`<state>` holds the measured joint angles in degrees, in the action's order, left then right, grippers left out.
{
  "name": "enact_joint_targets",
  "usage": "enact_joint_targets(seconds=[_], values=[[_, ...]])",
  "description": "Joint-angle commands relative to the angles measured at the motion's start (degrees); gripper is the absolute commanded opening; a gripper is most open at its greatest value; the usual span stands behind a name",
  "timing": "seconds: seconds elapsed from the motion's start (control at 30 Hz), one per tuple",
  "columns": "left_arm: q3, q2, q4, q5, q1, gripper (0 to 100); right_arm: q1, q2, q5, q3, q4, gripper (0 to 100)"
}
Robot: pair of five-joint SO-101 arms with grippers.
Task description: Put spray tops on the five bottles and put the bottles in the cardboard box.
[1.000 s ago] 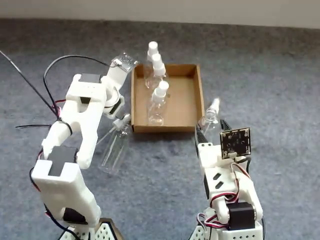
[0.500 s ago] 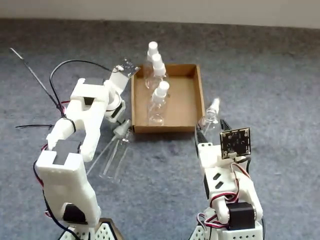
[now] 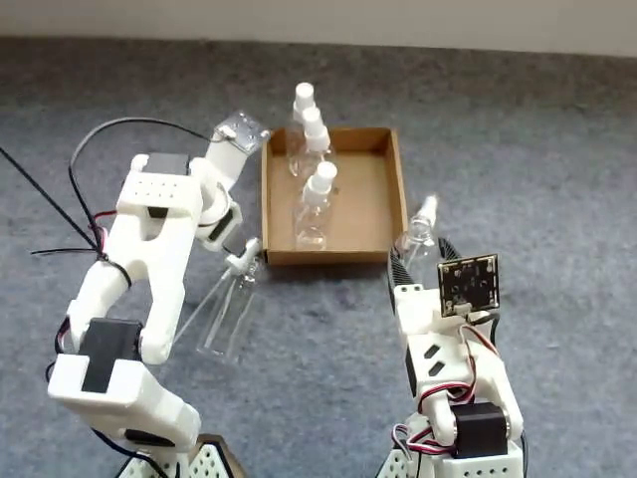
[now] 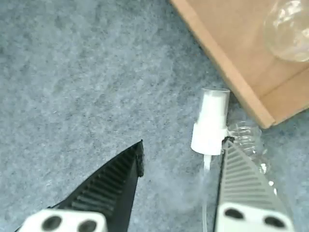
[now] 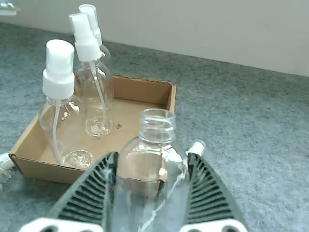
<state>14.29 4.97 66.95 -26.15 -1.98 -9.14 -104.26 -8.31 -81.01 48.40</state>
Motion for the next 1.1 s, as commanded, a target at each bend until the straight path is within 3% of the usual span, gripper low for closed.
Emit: enact_joint_targets(seconds=[0.0,0.33,0.53,0.73,0.97,1.07], values=[[2.95,-3.03,-4.13,-0.26,2.51,25,0.48,-0.22,-0.53,3.47,0.04,0.4],[9.19,-2.86,-13.71,-0.35,3.12,25,0.48,-0.22,-0.44,3.47,0.04,0.4],[9.01,2.86,-14.77,-1.49,3.12,24,0.48,-0.22,-0.44,3.47,0.04,0.4],[8.66,3.47,-14.33,-1.49,2.77,11,0.48,-0.57,-0.26,3.47,0.04,0.4],[8.31,-8.04,-13.80,-1.14,-1.54,9,0.48,-0.75,-0.44,3.47,0.04,0.4],[5.67,-18.07,-8.88,-0.97,-2.86,9,0.48,-0.75,-0.70,3.47,0.04,0.4]])
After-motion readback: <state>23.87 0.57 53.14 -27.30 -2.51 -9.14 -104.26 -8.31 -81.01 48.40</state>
